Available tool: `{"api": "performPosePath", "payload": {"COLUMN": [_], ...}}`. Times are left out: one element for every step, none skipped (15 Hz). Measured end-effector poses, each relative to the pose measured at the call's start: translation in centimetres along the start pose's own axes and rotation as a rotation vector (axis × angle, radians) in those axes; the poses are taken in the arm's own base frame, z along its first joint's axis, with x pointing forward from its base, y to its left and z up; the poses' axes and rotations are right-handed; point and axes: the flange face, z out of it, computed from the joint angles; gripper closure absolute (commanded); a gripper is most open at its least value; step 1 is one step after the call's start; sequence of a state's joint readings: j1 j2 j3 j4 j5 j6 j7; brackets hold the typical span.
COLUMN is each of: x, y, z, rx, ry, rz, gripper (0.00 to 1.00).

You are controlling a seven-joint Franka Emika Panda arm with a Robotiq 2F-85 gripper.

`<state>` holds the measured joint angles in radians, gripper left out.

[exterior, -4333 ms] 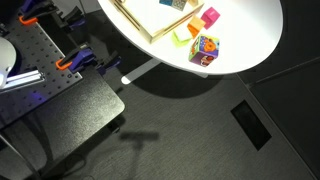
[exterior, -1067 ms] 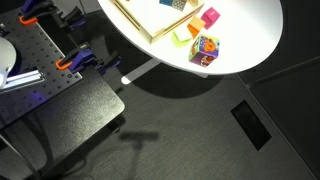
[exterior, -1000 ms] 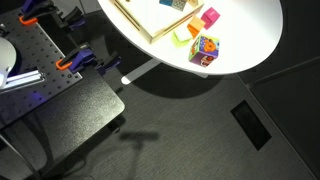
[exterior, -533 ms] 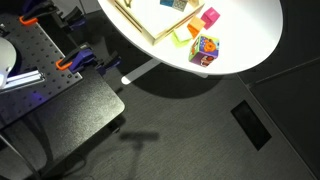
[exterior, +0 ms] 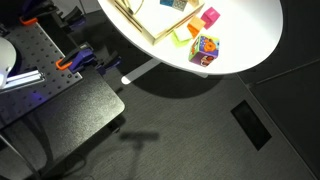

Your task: Put the green block in the wooden box.

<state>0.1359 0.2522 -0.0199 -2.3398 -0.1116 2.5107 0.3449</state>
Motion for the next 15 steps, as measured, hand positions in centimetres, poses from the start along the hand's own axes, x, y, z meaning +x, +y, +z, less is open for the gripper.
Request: {"api": "performPosePath", "payload": {"x": [-0.1, -0.2, -0.4, -0.7, -1.0, -1.5, -2.0, -2.6, -3.2, -3.8, -4.4, -4.9, -5.3, -5.7, -6.0], "y": [0.5, 0.9, 1.2, 1.4, 1.5, 1.5, 1.5, 1.5, 1.5, 1.5, 1.5, 1.6, 1.7, 1.8, 2.0], "z": [0.1, 0.2, 0.2, 0.1, 0.1, 0.0, -0.2, -0.4, -0.7, -1.0, -1.4, -1.8, -2.3, -2.9, -3.4], "rx": [0.000, -0.001, 0.000, 0.003, 0.007, 0.013, 0.022, 0.030, 0.037, 0.042, 0.046, 0.050, 0.053, 0.054, 0.055], "ry": [-0.004, -0.007, -0.010, -0.013, -0.016, -0.024, -0.039, -0.058, -0.078, -0.101, -0.121, -0.136, -0.144, -0.144, -0.136], "rz": [0.010, 0.016, 0.019, 0.013, 0.004, -0.009, -0.025, -0.042, -0.056, -0.069, -0.079, -0.086, -0.093, -0.095, -0.094], "gripper": [0.02, 0.00, 0.00, 0.00, 0.00, 0.00, 0.00, 0.00, 0.00, 0.00, 0.00, 0.00, 0.00, 0.00, 0.00]}}
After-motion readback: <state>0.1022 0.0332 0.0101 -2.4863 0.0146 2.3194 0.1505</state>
